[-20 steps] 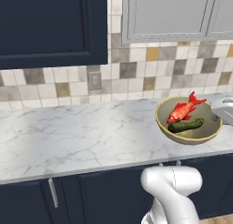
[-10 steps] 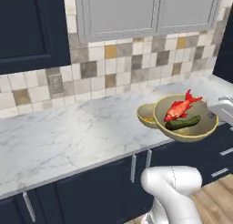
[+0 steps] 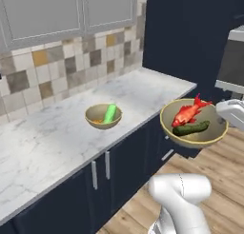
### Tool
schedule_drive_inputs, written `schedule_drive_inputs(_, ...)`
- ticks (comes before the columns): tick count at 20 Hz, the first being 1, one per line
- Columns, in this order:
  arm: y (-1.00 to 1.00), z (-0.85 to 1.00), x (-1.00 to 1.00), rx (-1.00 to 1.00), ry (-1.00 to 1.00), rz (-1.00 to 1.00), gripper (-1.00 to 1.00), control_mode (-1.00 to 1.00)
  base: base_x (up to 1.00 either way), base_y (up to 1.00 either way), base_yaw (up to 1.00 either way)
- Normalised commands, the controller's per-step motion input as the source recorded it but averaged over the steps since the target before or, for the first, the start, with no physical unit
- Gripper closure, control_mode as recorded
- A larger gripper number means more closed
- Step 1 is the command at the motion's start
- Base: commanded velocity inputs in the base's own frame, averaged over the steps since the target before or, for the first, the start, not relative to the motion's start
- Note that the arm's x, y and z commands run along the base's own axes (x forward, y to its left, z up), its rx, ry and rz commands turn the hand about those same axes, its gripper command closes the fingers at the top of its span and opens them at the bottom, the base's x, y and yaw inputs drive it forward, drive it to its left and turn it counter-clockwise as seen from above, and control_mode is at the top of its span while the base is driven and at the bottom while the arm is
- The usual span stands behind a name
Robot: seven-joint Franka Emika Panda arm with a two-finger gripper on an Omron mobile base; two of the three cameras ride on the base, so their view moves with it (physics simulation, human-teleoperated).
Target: Place the bowl containing the squash and fish in the microwave. Close the microwave door and press the start button to microwave the meal.
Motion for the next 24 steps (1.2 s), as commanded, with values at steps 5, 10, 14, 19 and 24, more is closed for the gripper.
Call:
schedule_drive_inputs(5, 0.00, 0.00, 0.00, 0.00, 0.00, 0.00, 1.00, 1.00, -0.33, -0.24, -0.55)
schedule_drive_inputs(10, 0.00, 0.00, 0.00, 0.00, 0.00, 0.00, 1.00, 1.00, -0.09, -0.65, -0.58)
schedule_drive_inputs(14, 0.00, 0.00, 0.00, 0.00, 0.00, 0.00, 1.00, 1.00, 0.00, -0.69, -0.54)
schedule_drive_inputs(19, 0.00, 0.00, 0.00, 0.00, 0.00, 0.00, 1.00, 1.00, 0.36, -0.23, -0.37)
schedule_drive_inputs(24, 0.00, 0.00, 0.00, 0.00, 0.00, 0.00, 1.00, 1.00, 0.61, -0.14, -0.30)
